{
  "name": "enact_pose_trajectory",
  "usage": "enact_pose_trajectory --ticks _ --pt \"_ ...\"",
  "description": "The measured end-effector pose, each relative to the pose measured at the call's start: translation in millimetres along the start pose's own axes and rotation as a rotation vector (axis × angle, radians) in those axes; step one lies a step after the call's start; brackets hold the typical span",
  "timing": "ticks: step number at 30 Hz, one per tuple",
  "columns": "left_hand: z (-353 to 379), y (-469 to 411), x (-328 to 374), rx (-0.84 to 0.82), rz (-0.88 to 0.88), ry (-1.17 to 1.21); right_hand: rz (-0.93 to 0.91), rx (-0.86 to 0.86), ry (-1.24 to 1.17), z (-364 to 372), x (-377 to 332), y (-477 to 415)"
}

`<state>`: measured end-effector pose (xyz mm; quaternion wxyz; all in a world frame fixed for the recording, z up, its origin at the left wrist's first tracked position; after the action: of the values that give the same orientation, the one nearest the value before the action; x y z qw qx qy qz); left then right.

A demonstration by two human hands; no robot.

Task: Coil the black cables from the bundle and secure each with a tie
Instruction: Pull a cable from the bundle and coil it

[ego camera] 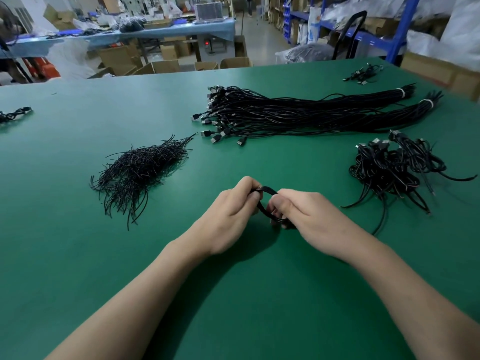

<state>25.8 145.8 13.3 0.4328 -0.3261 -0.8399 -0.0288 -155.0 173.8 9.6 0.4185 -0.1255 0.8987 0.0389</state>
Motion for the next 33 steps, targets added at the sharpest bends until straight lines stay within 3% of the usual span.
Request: enact_pose_trajectory --ticks 7,13,16,23,29,33 --pt "-5.1 2.9 7.2 0.011 0.131 -0.043 0.044 -0.225 -0.437 -0.4 -0.2 2.6" --pt "-6.2 4.1 7.2 -0.028 0.156 -0.079 0.007 -0.269 -0.461 -1.6 -2.6 3.4" --pt "-6.4 4.5 7.3 -0.038 0.154 -0.101 -0.033 -0.154 -0.27 -1.3 -3.2 2.1" --pt "-13.4 2.4 6.5 -0.127 0.011 -0.134 -0.151 0.023 0.662 2.9 -10.8 0.8" --pt "-8.5 2.3 2.9 -0.318 -0.139 -0.165 -0.197 0.009 0.815 12.4 -21.1 0.3" --pt "-7.8 0.5 4.6 -0.311 -0.127 -0.151 -0.192 -0.004 0.808 2.4 -19.9 -1.2"
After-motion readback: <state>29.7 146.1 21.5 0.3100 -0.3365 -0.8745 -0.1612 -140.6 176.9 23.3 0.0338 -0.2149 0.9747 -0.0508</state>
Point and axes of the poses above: each hand's wrist, its own y-axis away from the middle knuckle, its own z-axis out of the palm, x = y × z, the point moved 2 cm from there along -y, towards the middle knuckle, and after that the axes turned 3 degrees about -x, right-handed, at the moved point
